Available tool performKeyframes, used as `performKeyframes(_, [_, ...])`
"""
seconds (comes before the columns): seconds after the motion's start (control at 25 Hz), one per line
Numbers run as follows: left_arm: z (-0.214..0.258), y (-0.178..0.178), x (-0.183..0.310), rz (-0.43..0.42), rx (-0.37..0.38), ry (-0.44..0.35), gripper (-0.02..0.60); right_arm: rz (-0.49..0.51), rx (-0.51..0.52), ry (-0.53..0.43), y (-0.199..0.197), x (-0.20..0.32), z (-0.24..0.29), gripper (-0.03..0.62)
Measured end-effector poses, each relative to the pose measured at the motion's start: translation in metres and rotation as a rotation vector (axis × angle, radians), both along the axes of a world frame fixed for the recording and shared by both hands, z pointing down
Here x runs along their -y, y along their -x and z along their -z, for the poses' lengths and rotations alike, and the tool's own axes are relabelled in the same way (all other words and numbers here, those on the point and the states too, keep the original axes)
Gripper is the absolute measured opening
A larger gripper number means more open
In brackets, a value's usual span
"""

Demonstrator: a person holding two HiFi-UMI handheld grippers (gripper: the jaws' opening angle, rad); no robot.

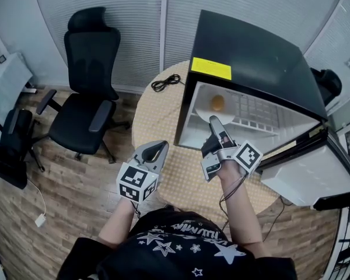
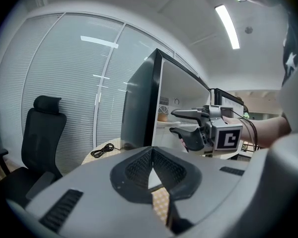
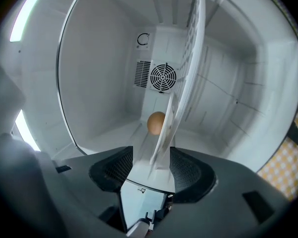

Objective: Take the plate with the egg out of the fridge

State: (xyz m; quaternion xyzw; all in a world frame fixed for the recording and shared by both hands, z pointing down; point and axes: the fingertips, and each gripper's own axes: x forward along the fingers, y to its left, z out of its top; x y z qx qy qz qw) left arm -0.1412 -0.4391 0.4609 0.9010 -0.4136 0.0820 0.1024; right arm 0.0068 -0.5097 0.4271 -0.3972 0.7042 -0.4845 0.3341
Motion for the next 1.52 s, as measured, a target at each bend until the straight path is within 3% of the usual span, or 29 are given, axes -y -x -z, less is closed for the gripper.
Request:
performKeyframes(0.44, [-0.007, -0.003, -0.004, -0.03, 0.024, 0.009, 0.008, -0.029, 0.024, 0.049, -0.002, 0.006, -0.005, 0.196])
performKeyframes(0.6, [-0.007, -0.005, -0.01, -0.037, 0.024, 0.011, 0.008, -0.054, 0.017, 0.092, -0.005, 0.007, -0.012, 0.067])
performKeyframes(0.84, [-0.005, -0.009, -0.015, -0.043, 0.042, -0.007, 0.008, -0.06, 0.092, 0.091, -0.009, 0.003, -0.011, 0.058])
performKeyframes(1.28, [-0.005, -0.024, -0.022, -0.078, 0.033, -0.008, 0.008, -0.054, 0.105, 0.083, -0.015, -0.015, -0.012, 0.058])
performKeyframes(1.52, [-0.004, -0.014, -0.025, -0.06, 0.027, -0.008, 0.008, -0.086, 0.086, 0.066, -0.018, -0.01, -0.008, 0.072])
